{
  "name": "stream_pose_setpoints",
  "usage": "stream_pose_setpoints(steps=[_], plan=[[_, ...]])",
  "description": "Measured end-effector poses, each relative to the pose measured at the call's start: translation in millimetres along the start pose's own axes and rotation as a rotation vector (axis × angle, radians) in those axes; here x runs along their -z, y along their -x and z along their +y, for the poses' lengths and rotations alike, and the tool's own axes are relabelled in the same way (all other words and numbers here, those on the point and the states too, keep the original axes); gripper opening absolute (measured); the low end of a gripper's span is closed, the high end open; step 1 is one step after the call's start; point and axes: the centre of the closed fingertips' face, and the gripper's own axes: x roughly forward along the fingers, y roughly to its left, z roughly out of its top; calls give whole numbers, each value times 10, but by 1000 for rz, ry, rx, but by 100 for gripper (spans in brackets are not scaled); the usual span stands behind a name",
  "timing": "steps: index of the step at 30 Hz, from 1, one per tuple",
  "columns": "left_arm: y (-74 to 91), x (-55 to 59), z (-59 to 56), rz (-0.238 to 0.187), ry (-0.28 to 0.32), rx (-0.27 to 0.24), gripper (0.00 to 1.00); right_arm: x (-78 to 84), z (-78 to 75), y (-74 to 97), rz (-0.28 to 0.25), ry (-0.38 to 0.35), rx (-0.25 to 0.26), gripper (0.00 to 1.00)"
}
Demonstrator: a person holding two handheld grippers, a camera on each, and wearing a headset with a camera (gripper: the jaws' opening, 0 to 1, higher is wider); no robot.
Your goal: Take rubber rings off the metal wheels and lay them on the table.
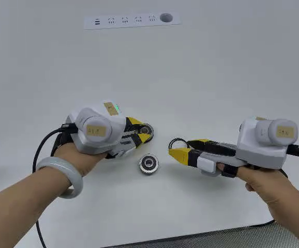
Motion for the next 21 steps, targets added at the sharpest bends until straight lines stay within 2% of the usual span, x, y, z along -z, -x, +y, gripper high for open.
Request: stream_pose_setpoints(steps=[8,21], plan=[[1,4,7,-1,-18,-4,14,-15,20,-46,1,-3,-9,46],[6,13,8,-4,-19,-5,13,-134,63,-176,-14,-12,-30,45]])
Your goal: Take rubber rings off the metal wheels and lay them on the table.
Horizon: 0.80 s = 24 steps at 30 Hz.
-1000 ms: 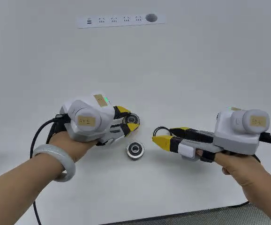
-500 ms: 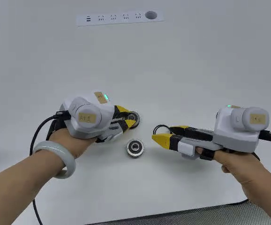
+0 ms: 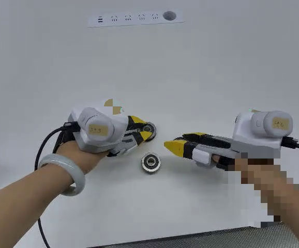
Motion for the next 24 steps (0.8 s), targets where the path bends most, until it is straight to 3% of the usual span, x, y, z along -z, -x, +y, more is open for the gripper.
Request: stream_pose_setpoints(steps=[13,24], plan=[[0,2,6,-6,8,-4,13,-105,77,-200,-9,-49,-33,43],[0,2,3,-10,11,-6,13,-137,112,-364,12,-43,-49,40]])
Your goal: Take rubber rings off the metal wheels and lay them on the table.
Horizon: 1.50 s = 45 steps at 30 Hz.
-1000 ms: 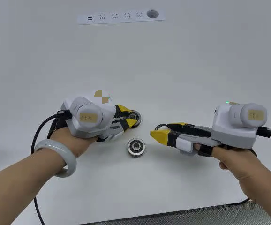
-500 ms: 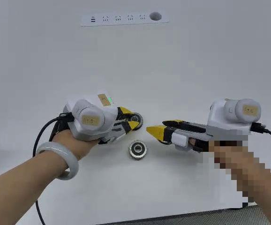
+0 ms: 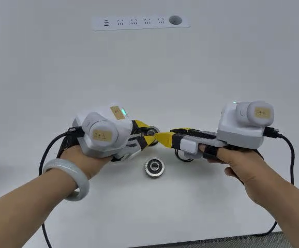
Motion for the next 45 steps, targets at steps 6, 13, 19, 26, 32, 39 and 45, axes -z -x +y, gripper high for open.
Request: stream_pose_setpoints(steps=[6,13,19,26,32,39,45], plan=[[3,-3,-2,-3,5,-3,13,9,-10,-56,15,3,-5,37],[3,-5,1,-6,4,-2,13,-23,-58,-118,22,-9,-13,32],[4,-6,1,-8,5,-3,13,-46,-81,-177,29,-18,-20,32],[4,-4,1,-8,5,-2,13,-12,-69,-224,49,-20,-28,31],[7,-3,2,-10,2,-2,13,7,-77,-235,65,-36,-33,32],[5,-3,2,-12,1,-1,13,22,-54,-235,85,-60,-48,31],[4,-1,-2,-12,2,-1,13,34,-26,-228,93,-86,-62,30]])
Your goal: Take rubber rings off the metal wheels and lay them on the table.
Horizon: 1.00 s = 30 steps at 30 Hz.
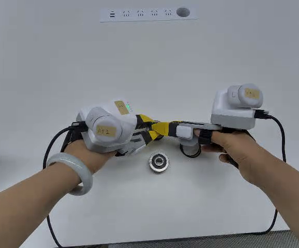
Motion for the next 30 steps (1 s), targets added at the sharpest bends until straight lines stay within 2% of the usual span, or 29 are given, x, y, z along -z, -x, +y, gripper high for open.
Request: stream_pose_setpoints(steps=[5,16,23,30], plan=[[-2,2,1,-1,0,0,13,21,25,43,5,-39,-20,30],[5,-3,-3,-4,1,2,13,40,57,127,4,-41,-24,28],[7,-7,-4,-4,1,1,13,26,46,145,5,-28,-21,23],[6,-4,-9,-4,1,3,13,35,-30,141,13,18,18,12]])
